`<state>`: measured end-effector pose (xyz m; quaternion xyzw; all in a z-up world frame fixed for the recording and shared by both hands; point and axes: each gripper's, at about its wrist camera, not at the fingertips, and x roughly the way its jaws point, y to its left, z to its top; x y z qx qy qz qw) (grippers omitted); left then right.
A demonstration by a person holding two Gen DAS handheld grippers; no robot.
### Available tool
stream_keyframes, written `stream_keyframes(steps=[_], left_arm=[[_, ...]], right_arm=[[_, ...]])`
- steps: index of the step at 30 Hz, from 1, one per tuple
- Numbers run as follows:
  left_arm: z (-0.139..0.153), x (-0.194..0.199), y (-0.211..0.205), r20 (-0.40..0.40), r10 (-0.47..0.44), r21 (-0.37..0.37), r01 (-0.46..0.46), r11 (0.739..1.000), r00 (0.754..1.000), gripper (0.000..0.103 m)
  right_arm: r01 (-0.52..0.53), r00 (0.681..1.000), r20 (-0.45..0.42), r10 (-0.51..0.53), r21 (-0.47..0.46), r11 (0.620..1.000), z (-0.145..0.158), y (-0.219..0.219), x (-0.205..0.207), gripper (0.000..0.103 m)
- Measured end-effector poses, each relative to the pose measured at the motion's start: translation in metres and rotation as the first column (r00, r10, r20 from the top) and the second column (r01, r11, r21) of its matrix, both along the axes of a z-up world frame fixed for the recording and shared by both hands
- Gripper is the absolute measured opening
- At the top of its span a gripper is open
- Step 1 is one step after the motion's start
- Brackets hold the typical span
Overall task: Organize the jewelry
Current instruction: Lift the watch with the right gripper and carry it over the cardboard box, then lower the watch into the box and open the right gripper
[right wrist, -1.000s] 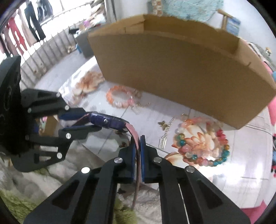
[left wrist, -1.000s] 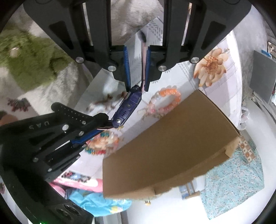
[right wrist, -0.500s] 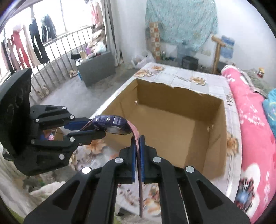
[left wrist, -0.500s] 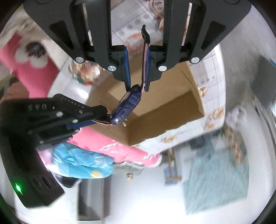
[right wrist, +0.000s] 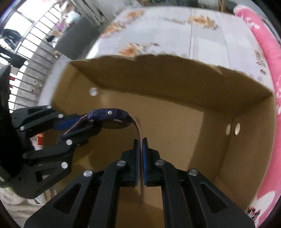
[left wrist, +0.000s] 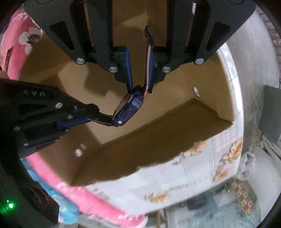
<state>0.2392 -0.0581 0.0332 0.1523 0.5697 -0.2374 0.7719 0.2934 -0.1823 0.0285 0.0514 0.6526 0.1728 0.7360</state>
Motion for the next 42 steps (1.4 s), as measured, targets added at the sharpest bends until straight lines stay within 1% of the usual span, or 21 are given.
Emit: stream_keyframes(steps=[4,6,7,9,13,14,15,16,18,19,21,22,24,25,26,29,32,34,36,40,42], left_arm=[[-0.016,0.025,-0.004,-0.047,0.039,0.05,-0.037,0.998,0.998,0.023],[-0.014,0.032,-0.002,-0.051,0.06,0.044,-0.058,0.997,0.997,0.032],[-0.013,0.035,-0.002,-0.053,0.065,0.029,-0.063,0.998,0.996,0.032],[-0.007,0.036,-0.001,-0.041,0.068,0.001,-0.068,0.998,0.997,0.038],[0.014,0.028,0.004,0.017,0.072,-0.061,-0.07,0.996,0.997,0.043],[0.02,0.025,0.009,0.03,0.075,-0.083,-0.072,0.994,0.997,0.044],[0.029,0.02,0.013,0.047,0.078,-0.114,-0.072,0.991,0.996,0.048],[0.036,0.018,0.017,0.062,0.079,-0.136,-0.07,0.988,0.995,0.051],[0.056,0.006,0.032,0.131,0.088,-0.19,-0.062,0.98,0.987,0.062],[0.062,0.0,0.037,0.161,0.091,-0.198,-0.058,0.978,0.983,0.064],[0.076,-0.02,0.052,0.246,0.105,-0.216,-0.051,0.975,0.964,0.074],[0.082,-0.032,0.061,0.286,0.119,-0.228,-0.053,0.972,0.951,0.076],[0.085,-0.048,0.074,0.324,0.141,-0.236,-0.064,0.97,0.935,0.08],[0.085,-0.059,0.082,0.341,0.156,-0.241,-0.074,0.968,0.927,0.081],[0.084,-0.065,0.086,0.346,0.161,-0.247,-0.076,0.966,0.924,0.084],[0.075,-0.087,0.102,0.362,0.187,-0.257,-0.096,0.962,0.913,0.085],[0.061,-0.104,0.117,0.35,0.217,-0.273,-0.122,0.954,0.911,0.087],[0.051,-0.114,0.127,0.319,0.246,-0.301,-0.148,0.942,0.916,0.087],[0.042,-0.122,0.135,0.281,0.27,-0.33,-0.171,0.928,0.921,0.087],[0.026,-0.145,0.148,0.23,0.305,-0.373,-0.206,0.905,0.924,0.089],[0.02,-0.154,0.154,0.219,0.309,-0.382,-0.21,0.9,0.926,0.09]], right_arm=[[0.018,0.999,-0.048,-0.02,-0.038,0.999,-0.026,-0.002,0.026,0.009],[0.023,0.998,-0.053,-0.025,-0.044,0.999,-0.031,-0.002,0.034,0.011],[0.034,0.998,-0.05,-0.037,-0.051,0.998,-0.033,-0.003,0.037,0.011],[0.033,0.999,-0.019,-0.035,-0.083,0.996,-0.034,-0.002,0.04,0.011],[0.036,0.997,0.068,-0.029,-0.106,0.994,-0.019,0.002,0.036,0.012],[0.032,0.996,0.086,-0.023,-0.103,0.994,-0.015,0.003,0.032,0.011],[0.023,0.995,0.095,-0.014,-0.093,0.995,-0.012,0.005,0.029,0.011],[0.001,0.996,0.093,0.004,-0.059,0.998,-0.006,0.009,0.023,0.012],[-0.034,0.997,0.064,0.034,0.005,0.999,-0.004,0.013,0.014,0.012],[-0.058,0.998,0.032,0.056,0.041,0.997,-0.005,0.02,0.008,0.012],[-0.087,0.996,-0.023,0.088,0.057,0.995,-0.012,0.033,0.001,0.012],[-0.097,0.994,-0.043,0.1,0.057,0.994,-0.017,0.037,-0.001,0.012],[-0.121,0.988,-0.091,0.123,0.021,0.992,-0.032,0.048,-0.003,0.011],[-0.122,0.987,-0.107,0.12,-0.018,0.992,-0.04,0.052,-0.003,0.011],[-0.118,0.987,-0.113,0.113,-0.039,0.992,-0.045,0.053,0.0,0.012],[-0.094,0.99,-0.112,0.086,-0.068,0.993,-0.053,0.057,0.008,0.011],[-0.057,0.995,-0.09,0.052,-0.058,0.997,-0.051,0.059,0.012,0.011],[-0.026,0.998,-0.057,0.022,-0.075,0.997,-0.047,0.056,0.011,0.012],[0.013,0.999,-0.049,-0.015,-0.053,0.999,-0.044,0.054,0.011,0.012],[-0.033,0.997,-0.076,0.033,-0.002,0.999,-0.041,0.067,0.001,0.012],[-0.056,0.995,-0.078,0.055,-0.01,0.998,-0.043,0.076,0.0,0.012]])
